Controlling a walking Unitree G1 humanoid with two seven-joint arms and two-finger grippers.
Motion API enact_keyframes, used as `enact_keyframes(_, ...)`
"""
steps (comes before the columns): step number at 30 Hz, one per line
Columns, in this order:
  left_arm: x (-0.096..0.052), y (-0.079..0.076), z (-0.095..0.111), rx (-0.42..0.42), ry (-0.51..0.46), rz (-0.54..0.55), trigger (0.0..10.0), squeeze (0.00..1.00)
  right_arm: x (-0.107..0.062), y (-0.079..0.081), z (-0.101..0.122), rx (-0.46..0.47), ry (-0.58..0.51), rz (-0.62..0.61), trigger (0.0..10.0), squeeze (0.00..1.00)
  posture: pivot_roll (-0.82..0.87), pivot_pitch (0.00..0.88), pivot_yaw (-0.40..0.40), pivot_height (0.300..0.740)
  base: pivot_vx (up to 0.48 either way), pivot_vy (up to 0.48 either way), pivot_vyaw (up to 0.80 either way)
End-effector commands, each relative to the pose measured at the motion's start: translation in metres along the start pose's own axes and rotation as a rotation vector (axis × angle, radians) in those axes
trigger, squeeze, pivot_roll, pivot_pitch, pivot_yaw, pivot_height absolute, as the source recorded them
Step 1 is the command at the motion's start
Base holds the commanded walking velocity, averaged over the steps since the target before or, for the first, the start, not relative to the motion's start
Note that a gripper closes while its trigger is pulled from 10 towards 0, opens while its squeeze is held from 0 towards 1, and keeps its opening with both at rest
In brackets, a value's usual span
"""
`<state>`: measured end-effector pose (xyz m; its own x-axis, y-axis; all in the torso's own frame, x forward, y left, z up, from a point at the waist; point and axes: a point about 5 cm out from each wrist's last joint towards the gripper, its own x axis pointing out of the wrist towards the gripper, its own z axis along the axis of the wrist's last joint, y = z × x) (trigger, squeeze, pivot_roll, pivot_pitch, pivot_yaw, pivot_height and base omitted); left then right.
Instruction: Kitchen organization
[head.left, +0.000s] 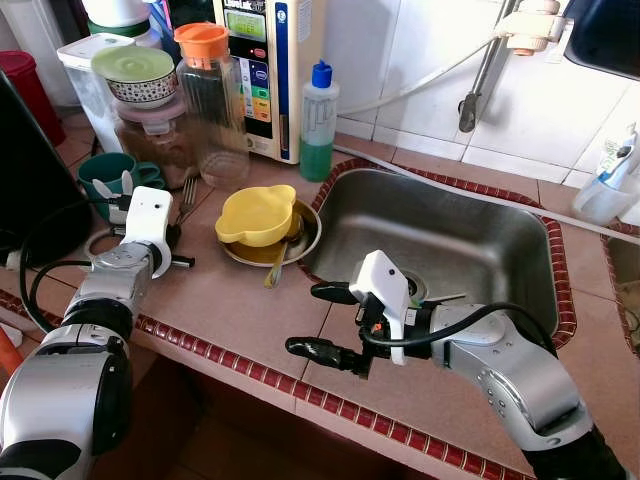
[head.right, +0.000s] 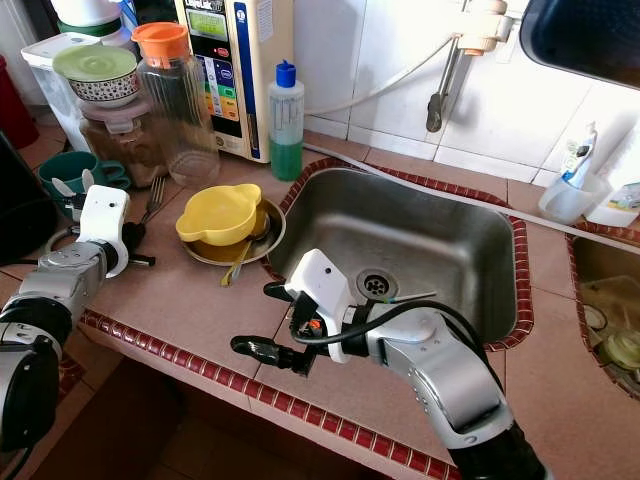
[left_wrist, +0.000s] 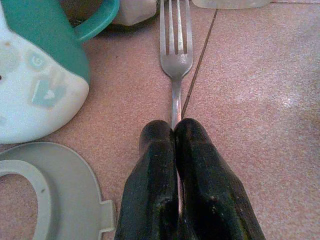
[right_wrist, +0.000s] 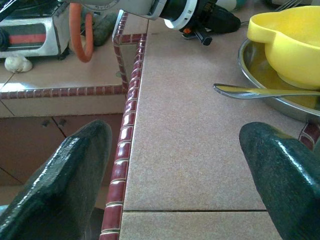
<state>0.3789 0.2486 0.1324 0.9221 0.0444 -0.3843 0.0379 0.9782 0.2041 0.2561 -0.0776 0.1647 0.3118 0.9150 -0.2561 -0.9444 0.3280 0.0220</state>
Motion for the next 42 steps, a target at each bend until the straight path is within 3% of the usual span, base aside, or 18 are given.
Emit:
enact_keyframes(1,-0.002,0.0,-0.021,0.004,0.086,-0.008,0.0,0.0,0.0,0.0,0.002,-0.018,0.001,0.001,10.0,0.0,0.03,0.068,-0.005,0.74,0.0,0.0,0.0)
enact_keyframes(9,-0.002,0.004,-0.022,-0.001,0.075,0.026,0.0,0.0,-0.001,0.001,0.001,-0.021,0.005,0.001,10.0,0.0,0.03,0.071,-0.005,0.74,0.0,0.0,0.0)
enact_keyframes(18,-0.002,0.009,0.002,0.002,-0.047,0.103,0.0,0.0,-0.001,0.0,0.001,-0.028,0.008,-0.001,10.0,0.0,0.03,0.07,-0.006,0.74,0.0,0.0,0.0)
enact_keyframes(28,-0.003,0.012,0.011,0.036,-0.122,0.167,0.0,0.0,0.0,-0.001,0.001,-0.033,0.008,-0.002,10.0,0.0,0.04,0.065,-0.007,0.74,0.0,0.0,0.0)
enact_keyframes(30,-0.005,0.013,0.02,0.101,-0.176,0.204,0.0,0.0,0.0,-0.001,0.001,-0.036,0.008,-0.002,10.0,0.0,0.04,0.065,-0.006,0.74,0.0,0.0,0.0)
enact_keyframes(38,-0.009,0.013,0.033,0.096,-0.265,0.246,0.0,0.0,0.001,-0.002,0.001,-0.043,0.008,-0.005,10.0,0.0,0.04,0.065,-0.006,0.74,0.0,0.0,0.0)
enact_keyframes(42,-0.016,0.01,0.046,0.12,-0.361,0.273,0.0,0.0,0.001,-0.003,0.001,-0.047,0.007,-0.012,10.0,0.0,0.05,0.061,-0.006,0.74,0.0,0.0,0.0)
